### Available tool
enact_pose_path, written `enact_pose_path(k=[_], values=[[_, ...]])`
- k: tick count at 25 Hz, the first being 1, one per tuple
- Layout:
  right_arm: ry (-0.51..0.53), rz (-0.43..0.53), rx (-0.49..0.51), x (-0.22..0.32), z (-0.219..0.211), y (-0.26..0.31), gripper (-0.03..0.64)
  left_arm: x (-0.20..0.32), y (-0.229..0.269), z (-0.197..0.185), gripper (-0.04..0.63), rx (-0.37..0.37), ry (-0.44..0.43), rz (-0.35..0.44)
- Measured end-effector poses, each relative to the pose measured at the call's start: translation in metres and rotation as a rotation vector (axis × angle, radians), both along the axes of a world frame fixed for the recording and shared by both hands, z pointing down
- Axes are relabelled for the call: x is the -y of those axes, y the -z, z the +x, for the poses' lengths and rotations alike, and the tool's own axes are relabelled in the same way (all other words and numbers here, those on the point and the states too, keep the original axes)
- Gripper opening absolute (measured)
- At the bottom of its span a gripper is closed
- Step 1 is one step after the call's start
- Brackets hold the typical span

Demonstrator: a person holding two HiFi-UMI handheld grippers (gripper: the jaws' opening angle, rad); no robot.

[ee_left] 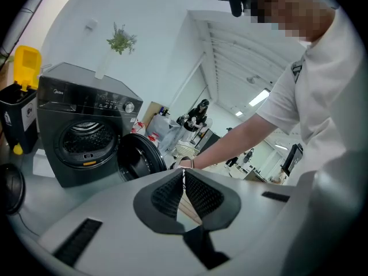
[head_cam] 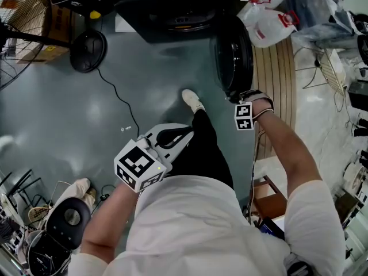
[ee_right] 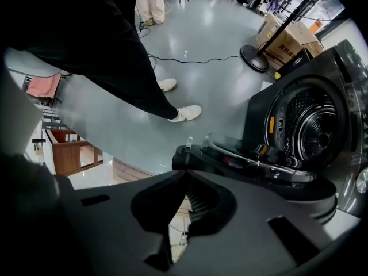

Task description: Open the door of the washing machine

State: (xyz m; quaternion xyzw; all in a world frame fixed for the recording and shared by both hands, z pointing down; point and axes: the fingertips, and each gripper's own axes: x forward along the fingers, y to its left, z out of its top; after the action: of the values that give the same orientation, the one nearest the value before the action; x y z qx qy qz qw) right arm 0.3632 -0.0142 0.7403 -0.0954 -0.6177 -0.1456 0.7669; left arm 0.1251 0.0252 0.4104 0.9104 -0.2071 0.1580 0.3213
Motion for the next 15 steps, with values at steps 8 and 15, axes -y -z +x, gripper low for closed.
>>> enact_pose_path(k=[8, 15], values=[[-0.144, 0.004, 0.041, 0.004, 0.0, 0.005, 0.009, 0.003, 0.003, 0.001, 0.023, 0.002, -0.007, 0.008], [-0.276, 0.004, 0.106, 0.0, -0.004, 0.012, 0.009, 0.003, 0.005, 0.0, 0.023, 0.009, -0.014, 0.015]])
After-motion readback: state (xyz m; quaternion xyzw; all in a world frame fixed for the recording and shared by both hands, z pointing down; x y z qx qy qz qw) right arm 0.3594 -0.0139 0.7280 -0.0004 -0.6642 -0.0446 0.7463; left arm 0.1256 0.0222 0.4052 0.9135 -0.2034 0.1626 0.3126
